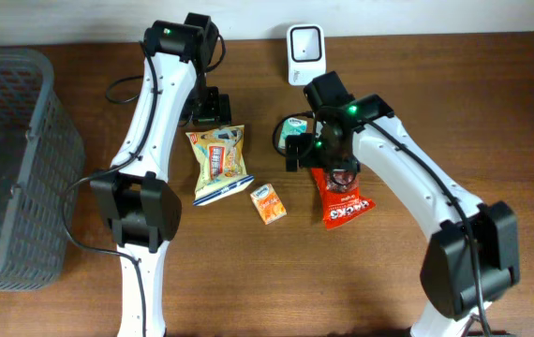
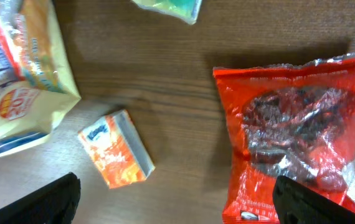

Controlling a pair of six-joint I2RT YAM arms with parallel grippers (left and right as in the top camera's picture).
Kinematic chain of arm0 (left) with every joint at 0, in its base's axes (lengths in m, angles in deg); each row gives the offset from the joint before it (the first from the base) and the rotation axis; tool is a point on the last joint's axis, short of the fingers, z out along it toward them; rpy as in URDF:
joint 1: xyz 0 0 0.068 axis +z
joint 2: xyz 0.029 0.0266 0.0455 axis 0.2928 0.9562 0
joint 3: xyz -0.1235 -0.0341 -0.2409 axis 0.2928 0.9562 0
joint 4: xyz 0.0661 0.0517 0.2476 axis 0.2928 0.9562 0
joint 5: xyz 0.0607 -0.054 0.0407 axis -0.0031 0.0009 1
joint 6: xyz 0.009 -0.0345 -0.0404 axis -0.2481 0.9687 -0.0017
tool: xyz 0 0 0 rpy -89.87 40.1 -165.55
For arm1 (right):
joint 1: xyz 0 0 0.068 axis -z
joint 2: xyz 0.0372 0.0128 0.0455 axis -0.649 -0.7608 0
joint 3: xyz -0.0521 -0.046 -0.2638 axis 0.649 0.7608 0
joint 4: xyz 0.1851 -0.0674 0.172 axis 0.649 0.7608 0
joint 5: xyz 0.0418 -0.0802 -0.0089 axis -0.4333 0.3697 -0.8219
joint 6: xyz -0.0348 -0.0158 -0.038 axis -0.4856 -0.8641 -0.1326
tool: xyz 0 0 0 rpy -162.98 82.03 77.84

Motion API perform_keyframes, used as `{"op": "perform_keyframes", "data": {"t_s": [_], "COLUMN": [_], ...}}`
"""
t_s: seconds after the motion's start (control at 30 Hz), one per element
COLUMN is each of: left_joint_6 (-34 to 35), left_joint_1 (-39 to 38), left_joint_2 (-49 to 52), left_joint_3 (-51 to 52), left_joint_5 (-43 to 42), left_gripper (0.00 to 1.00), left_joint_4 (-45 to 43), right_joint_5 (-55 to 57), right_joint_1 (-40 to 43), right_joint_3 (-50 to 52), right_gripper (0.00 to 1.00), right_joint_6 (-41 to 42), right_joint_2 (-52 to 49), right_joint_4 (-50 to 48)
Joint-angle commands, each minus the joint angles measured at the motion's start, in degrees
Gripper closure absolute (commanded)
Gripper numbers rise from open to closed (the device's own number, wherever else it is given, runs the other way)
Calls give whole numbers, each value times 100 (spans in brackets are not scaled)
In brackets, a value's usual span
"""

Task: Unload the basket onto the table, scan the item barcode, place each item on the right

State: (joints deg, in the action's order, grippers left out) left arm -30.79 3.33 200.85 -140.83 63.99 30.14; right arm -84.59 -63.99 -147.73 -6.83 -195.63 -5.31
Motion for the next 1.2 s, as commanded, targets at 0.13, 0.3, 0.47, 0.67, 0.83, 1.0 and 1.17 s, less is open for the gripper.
{"op": "perform_keyframes", "data": {"t_s": [0.13,0.3,0.47,0.67,0.83,1.0,1.17], "left_joint_6": [-46,-46,-46,-46,-46,-48,-50], "left_joint_1": [26,26,26,26,26,26,-13], "left_joint_2": [107,109,109,111,111,111,111], "left_joint_3": [-4,-4,-4,-4,-4,-4,-4], "left_joint_5": [46,42,42,42,42,20,-157], "left_gripper": [1,1,1,1,1,1,1], "left_joint_4": [-83,-83,-81,-83,-85,-98,81], "right_joint_5": [2371,3018,3126,1810,-1676,-3042,-2533], "right_joint_1": [-525,-592,-560,-492,90,356,380], "right_joint_3": [7,7,7,-966,-2098,-2070,-2037], "right_gripper": [3,4,56,96,96,96,96], "right_joint_6": [-772,-632,-437,-289,-1113,-1126,-1084], "right_joint_2": [-1010,-1633,-1746,-1731,-1733,-1757,-2068], "right_joint_4": [-98,-55,-188,599,1165,822,848]}}
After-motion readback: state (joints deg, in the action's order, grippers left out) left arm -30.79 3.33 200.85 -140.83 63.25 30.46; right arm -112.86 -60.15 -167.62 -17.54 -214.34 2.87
